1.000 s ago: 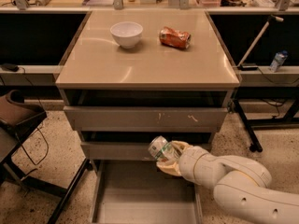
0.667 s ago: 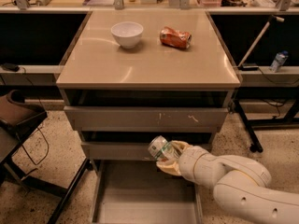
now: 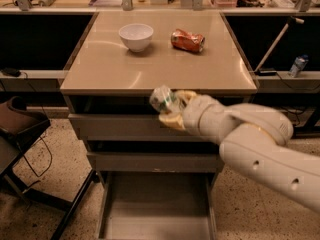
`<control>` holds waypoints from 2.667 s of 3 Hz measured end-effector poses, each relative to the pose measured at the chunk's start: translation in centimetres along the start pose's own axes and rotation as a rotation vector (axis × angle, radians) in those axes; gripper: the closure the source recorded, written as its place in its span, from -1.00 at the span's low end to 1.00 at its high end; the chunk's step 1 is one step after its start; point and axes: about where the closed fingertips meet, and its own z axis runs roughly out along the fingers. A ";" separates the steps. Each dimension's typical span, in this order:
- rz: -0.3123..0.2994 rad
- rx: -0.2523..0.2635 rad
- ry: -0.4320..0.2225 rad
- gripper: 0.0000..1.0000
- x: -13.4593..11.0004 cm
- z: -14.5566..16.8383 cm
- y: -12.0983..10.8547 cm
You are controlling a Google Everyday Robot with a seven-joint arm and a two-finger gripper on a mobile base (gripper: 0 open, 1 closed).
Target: Pick 7up can from bottom drawer and place on counter
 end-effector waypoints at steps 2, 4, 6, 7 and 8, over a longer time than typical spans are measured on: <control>-0.009 0.021 -0.023 1.00 -1.9 -0.1 -1.3; -0.068 0.078 -0.010 1.00 -2.6 3.5 -7.9; -0.149 0.228 0.010 1.00 -8.4 5.8 -20.4; -0.139 0.193 0.104 1.00 -5.8 7.0 -21.9; -0.074 0.111 0.191 1.00 -0.7 7.2 -22.4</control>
Offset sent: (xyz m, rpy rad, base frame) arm 0.0097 0.0038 0.0258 0.0086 -0.0383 -0.0035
